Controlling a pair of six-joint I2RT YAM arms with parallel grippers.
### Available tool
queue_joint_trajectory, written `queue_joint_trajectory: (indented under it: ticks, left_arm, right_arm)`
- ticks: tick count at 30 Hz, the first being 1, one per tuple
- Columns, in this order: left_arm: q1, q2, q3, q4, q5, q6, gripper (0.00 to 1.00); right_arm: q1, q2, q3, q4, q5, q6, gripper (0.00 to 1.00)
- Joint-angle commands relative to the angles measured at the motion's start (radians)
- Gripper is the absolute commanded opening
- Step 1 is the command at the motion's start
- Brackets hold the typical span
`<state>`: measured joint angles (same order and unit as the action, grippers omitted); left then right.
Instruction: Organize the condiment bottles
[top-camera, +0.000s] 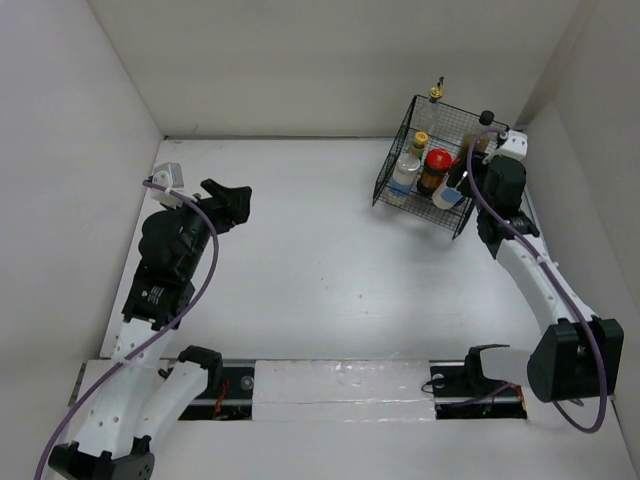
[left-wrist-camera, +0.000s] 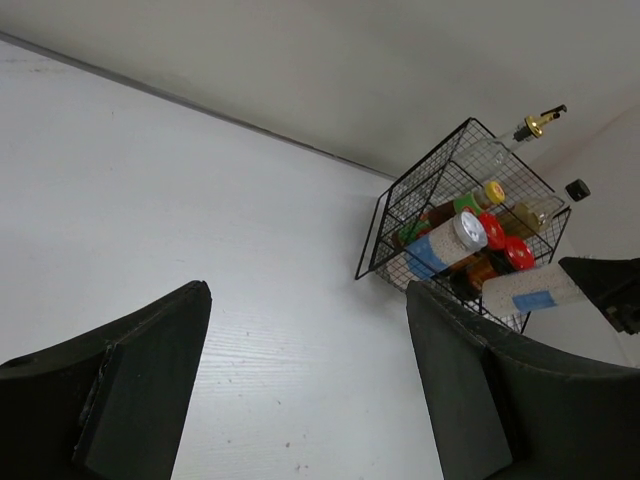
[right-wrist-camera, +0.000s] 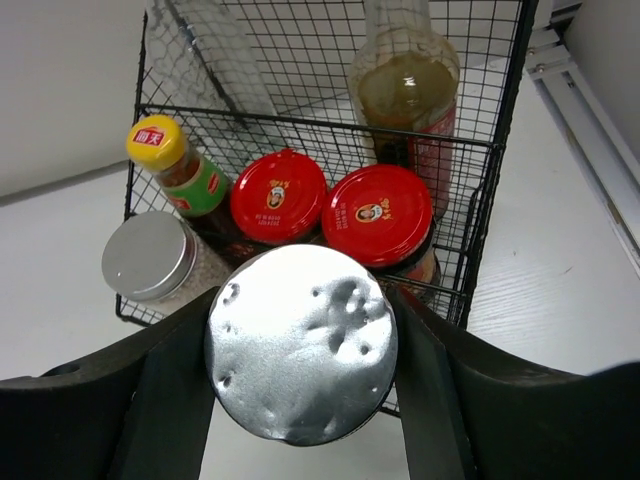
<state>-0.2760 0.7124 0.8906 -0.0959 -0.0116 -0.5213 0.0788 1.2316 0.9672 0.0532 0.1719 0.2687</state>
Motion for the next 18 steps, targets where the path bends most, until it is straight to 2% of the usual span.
queue_joint_trajectory:
  ticks: [1,11,16,18]
  left_arm:
    - [-0.005,0.002,0.011,0.050,0.012,0.012,0.75]
    - [-0.005,0.053,0.011,0.050,0.030,0.012,0.76]
    - [-0.005,0.088,0.011,0.041,0.030,0.012,0.77]
    - [-0.005,0.098,0.011,0.041,0.030,0.012,0.79]
  right_arm:
    - [-0.016,0.005,0.056,0.148,0.003,0.020,0.50]
    - [-0.016,0.118,0.065,0.158,0.002,0.020,0.50]
    - [0.027,0.178,0.039,0.149,0.035,0.020,0.50]
    - [0.036,0.199,0.039,0.139,0.047,0.020,0.53]
